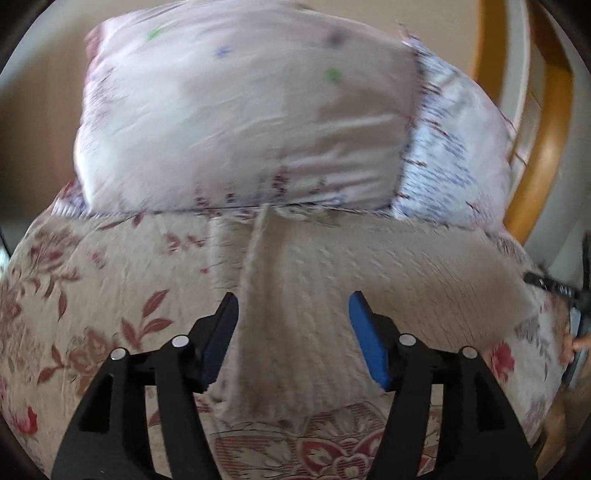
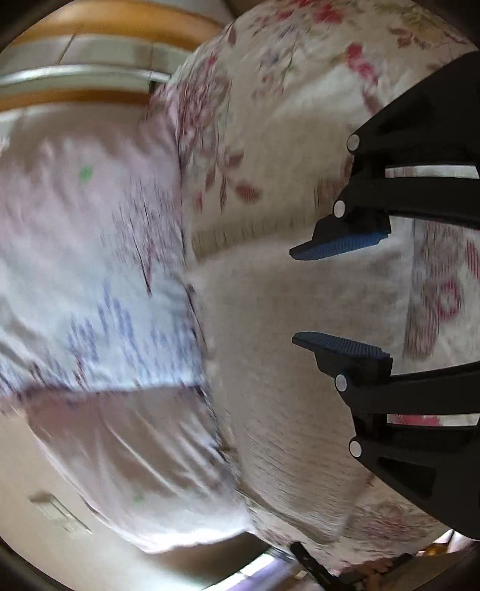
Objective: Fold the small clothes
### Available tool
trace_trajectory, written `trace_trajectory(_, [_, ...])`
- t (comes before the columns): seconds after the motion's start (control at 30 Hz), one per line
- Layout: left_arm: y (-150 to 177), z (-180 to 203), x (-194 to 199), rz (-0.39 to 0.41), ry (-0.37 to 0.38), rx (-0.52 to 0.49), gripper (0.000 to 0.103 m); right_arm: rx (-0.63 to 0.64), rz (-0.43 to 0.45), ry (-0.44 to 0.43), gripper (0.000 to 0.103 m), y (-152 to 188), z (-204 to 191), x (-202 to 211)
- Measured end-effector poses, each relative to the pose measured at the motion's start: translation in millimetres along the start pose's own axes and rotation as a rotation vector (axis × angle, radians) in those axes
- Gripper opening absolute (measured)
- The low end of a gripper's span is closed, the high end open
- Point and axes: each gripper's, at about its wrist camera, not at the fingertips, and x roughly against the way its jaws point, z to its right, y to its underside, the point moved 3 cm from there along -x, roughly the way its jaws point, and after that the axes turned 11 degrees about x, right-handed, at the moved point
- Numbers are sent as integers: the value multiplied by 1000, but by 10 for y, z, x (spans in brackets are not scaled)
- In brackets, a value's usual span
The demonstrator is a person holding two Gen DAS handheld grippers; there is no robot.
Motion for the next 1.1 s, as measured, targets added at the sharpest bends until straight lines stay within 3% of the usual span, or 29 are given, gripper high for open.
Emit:
trace_trajectory(0.13, [64,59,-142,-58,-1,-17,64,34,-64,-34,44,30,-164,-199])
trace_trajectory(0.2, [110,20,-232,-100,-12,-7,64,34,-96,-28,55,67,-160,-292])
trace_trajectory(0.3, [186,-77,-352,-157,-14,27,64,49,-121,-16,59,115,-157,-377])
trace_trajectory(0.47, [169,-98,-361,-165,12,59,67,148,-151,15,80,122,-341,-443])
trace_trajectory(0.53, [143,-101,-313,-166,31,79,67,178,-166,53,80,97,-408,-457])
trace_trajectory(0.6, [53,-189,-218,-150,80,145,67,177,-150,44,80,38,-437,-424])
trace_trajectory(0.7, [-107,-393,-176,-128,83,244,70,178,-120,34,80,-40,-471,-384])
trace_trajectory(0.9, [-234,-797,-476,-237,143,464,69,194,-141,37,80,-89,-609,-494])
trace_trajectory(1.1, [-250,-873,-668,-272,187,549,68,228,-115,49,81,-140,-693,-493])
